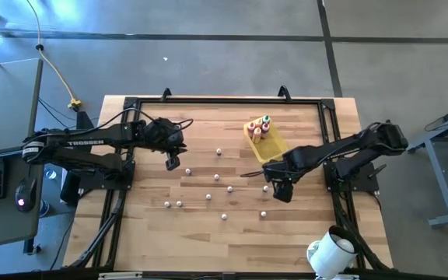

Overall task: Pick & Place food coloring
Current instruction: Put the small green food coloring bottle into the bin

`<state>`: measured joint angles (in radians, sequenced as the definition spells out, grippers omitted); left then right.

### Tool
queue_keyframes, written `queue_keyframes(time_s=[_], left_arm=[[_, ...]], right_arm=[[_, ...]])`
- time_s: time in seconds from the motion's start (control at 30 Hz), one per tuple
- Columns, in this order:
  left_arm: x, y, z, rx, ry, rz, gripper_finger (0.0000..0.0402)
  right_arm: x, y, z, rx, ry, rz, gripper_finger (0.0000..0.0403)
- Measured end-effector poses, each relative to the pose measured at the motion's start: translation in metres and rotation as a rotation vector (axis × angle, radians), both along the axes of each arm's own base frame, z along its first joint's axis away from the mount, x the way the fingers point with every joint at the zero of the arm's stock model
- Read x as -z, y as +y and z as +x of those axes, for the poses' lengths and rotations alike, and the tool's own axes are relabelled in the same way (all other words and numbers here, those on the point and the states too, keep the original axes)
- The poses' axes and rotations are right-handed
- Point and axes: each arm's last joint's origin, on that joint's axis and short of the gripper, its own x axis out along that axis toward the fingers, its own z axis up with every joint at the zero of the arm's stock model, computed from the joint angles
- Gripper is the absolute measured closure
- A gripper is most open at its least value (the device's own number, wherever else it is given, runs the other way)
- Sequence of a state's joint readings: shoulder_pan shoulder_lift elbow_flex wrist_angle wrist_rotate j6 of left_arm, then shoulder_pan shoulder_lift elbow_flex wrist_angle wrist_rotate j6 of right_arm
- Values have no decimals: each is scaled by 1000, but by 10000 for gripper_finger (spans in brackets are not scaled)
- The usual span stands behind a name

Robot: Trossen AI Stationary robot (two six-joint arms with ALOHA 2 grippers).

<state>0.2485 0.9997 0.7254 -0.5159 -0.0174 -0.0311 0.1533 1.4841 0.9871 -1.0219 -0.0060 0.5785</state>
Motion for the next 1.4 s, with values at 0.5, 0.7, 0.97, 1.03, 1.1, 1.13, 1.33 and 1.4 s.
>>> queue_keyframes(time_s=[0.5, 0.7, 0.97, 1.03, 1.1, 1.13, 1.33, 1.4], left_arm=[[0, 1, 0, -15, 2, 15, 326], [0, 1, 0, -32, 6, 31, 326], [0, 1, 0, -33, 9, 31, 326], [0, 1, 0, -32, 9, 31, 326], [0, 1, 0, -33, 9, 31, 326], [0, 1, 0, -33, 9, 31, 326], [0, 1, 0, -33, 10, 31, 326], [0, 1, 0, -33, 10, 31, 326]], right_arm=[[25, -2, -3, 5, -50, 42, 217], [26, -2, -1, 6, -62, 34, 217], [37, -1, 3, 31, -11, 37, 217], [41, -1, 3, 31, 2, 34, 217], [42, -1, 4, 31, 6, 32, 217], [42, -1, 4, 32, 6, 32, 217], [42, -1, 4, 67, 6, 34, 218], [42, -1, 4, 80, 7, 34, 222]])
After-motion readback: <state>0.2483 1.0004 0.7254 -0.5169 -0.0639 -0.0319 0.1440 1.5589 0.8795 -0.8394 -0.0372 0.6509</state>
